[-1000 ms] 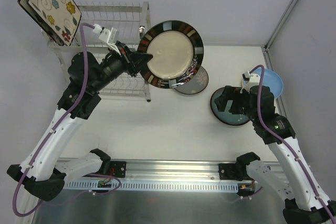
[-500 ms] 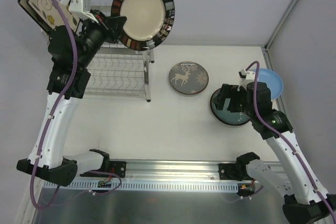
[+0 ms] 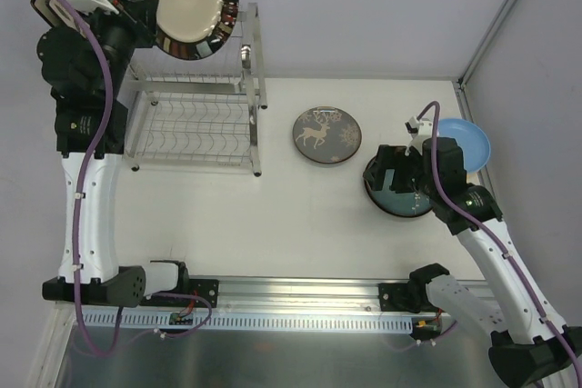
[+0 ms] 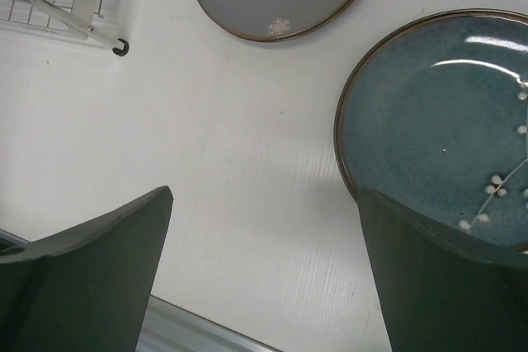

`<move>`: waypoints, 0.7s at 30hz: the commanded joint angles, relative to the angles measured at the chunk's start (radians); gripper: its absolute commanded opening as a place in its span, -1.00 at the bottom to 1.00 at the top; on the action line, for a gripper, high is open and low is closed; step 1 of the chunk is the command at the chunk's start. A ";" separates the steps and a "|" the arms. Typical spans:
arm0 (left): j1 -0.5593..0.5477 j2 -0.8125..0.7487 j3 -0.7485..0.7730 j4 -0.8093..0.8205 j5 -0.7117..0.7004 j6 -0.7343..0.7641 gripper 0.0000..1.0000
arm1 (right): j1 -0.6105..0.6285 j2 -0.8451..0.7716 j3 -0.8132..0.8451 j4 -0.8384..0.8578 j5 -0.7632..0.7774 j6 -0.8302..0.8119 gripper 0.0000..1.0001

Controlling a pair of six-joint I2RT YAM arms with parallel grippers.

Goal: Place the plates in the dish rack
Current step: Insert the plate into the dish rack

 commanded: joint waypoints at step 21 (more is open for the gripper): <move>0.288 0.056 0.148 0.281 -0.041 0.223 -1.00 | 0.004 0.046 0.039 0.020 -0.015 -0.072 0.99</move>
